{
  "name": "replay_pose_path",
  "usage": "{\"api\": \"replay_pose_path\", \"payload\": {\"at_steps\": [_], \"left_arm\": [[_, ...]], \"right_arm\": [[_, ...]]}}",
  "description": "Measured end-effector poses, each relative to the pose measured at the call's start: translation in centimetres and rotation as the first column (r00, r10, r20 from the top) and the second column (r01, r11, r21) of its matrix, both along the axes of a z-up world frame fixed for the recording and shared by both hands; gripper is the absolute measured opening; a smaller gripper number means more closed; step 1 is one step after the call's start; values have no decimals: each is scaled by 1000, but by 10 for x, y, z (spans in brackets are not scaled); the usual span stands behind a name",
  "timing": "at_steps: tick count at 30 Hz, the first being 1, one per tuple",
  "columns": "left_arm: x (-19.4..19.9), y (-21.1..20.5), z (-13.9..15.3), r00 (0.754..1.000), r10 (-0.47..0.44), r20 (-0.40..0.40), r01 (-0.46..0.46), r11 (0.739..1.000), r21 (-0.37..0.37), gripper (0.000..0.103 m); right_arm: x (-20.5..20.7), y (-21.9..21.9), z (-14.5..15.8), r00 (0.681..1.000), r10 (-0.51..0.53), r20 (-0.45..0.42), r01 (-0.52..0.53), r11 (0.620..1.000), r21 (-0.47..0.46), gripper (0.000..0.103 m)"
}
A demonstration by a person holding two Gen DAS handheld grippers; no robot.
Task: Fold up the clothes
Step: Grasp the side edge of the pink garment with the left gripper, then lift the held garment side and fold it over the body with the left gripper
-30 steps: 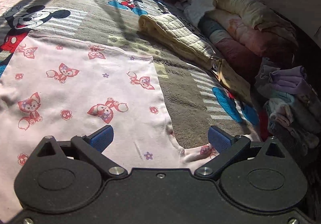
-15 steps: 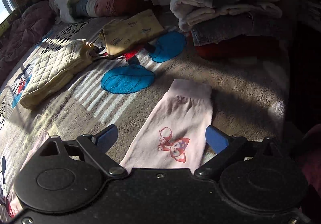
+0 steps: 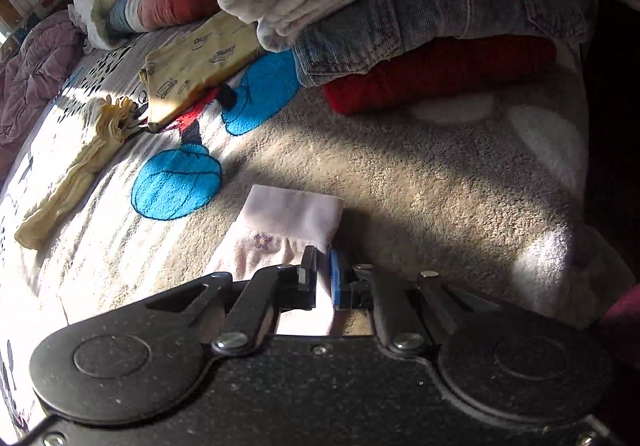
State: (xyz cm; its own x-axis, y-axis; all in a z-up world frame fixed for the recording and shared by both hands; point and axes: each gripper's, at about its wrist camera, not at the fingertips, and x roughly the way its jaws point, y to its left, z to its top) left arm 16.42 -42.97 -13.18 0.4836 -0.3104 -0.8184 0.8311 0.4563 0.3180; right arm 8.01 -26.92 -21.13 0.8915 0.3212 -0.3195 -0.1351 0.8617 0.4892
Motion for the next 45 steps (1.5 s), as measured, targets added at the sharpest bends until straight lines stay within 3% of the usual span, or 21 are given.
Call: {"api": "replay_pose_path", "payload": {"at_steps": [3, 6, 10, 12, 16, 18, 24, 28, 31, 37, 40, 45], "left_arm": [[7, 25, 31, 999, 39, 12, -37, 995, -91, 4], [19, 67, 74, 994, 108, 3, -104, 966, -236, 4], [29, 138, 129, 976, 216, -11, -202, 894, -400, 4], [31, 179, 153, 962, 274, -23, -251, 843, -475, 4], [31, 251, 183, 930, 367, -37, -320, 752, -577, 4], [30, 276, 189, 915, 402, -42, -345, 724, -598, 4], [21, 345, 195, 875, 477, -85, -413, 643, -645, 4], [6, 370, 192, 864, 499, -75, -421, 631, -651, 4], [0, 398, 185, 841, 534, -82, -450, 607, -655, 4], [-7, 450, 165, 786, 604, -131, -521, 532, -667, 4], [-11, 471, 152, 758, 637, -137, -548, 510, -663, 4], [-15, 510, 113, 695, 692, -195, -625, 449, -638, 4]], "right_arm": [[0, 1, 1, 1000, 2, -4, -2, 1000, -8, 57], [-2, 3, 4, 1000, 1, -8, -1, 1000, -30, 57], [-3, 7, 5, 1000, -5, -12, 5, 998, -55, 58], [-3, 9, 6, 1000, -9, -14, 8, 998, -69, 58], [-2, 12, 9, 1000, -13, -24, 11, 995, -97, 56], [-1, 16, 10, 1000, -16, -24, 13, 992, -123, 54], [-4, 39, 13, 1000, 2, -1, -2, 962, -272, 54], [-8, 49, 14, 1000, 14, 11, -9, 933, -360, 53], [-12, 54, 14, 999, 28, 26, -15, 911, -412, 54], [-22, 69, 16, 995, 71, 68, -24, 845, -534, 53], [-24, 72, 16, 994, 81, 76, -25, 828, -561, 53], [-25, 71, 17, 994, 83, 75, -27, 826, -563, 53]]}}
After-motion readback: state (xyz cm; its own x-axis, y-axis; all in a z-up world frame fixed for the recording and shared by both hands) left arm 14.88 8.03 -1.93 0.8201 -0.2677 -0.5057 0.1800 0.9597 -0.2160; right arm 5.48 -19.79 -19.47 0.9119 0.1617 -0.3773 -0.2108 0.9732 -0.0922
